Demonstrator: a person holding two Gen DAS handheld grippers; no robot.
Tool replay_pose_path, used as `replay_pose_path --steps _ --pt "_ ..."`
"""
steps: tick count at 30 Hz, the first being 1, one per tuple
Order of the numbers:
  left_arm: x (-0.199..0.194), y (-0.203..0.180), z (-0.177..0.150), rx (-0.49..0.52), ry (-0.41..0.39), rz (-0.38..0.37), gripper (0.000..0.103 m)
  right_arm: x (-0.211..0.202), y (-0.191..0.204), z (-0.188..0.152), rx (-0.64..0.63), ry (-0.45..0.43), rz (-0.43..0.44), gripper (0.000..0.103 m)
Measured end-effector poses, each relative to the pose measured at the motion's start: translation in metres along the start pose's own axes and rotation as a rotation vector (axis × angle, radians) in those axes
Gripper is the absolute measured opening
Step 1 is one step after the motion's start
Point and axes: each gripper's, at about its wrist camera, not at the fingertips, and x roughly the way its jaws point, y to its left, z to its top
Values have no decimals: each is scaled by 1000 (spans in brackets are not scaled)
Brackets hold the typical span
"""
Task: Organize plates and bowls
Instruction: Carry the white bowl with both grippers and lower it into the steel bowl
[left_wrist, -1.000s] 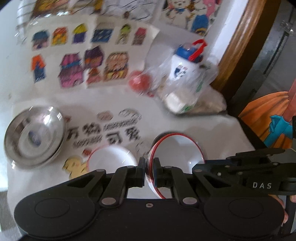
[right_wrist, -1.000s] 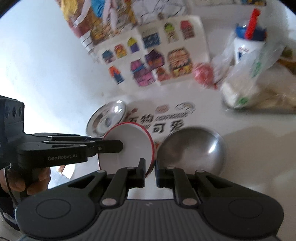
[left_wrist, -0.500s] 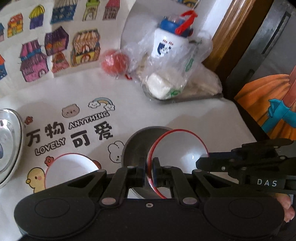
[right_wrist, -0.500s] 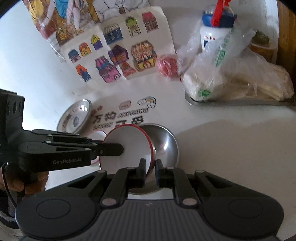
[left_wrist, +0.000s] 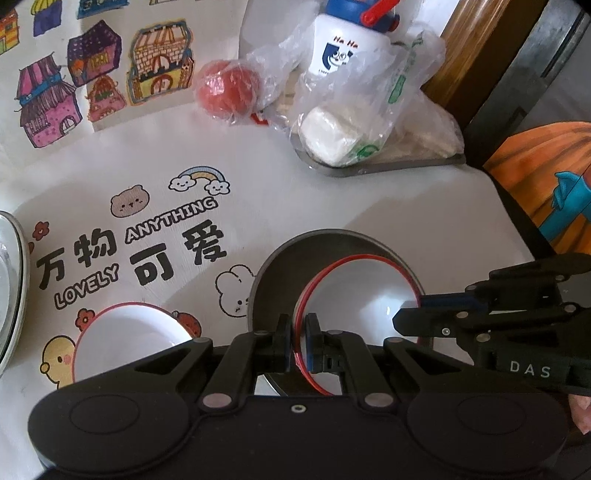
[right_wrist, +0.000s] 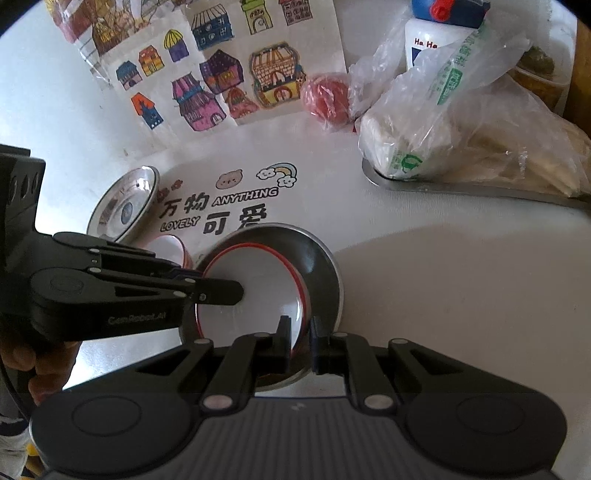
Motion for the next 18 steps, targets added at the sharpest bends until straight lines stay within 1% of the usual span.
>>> replay_pose_path --steps 3,18 --pt "5 2 2 -5 14 2 7 2 0 3 -4 8 -4 11" --pt "10 2 3 7 24 18 9 6 0 9 -17 19 -10 12"
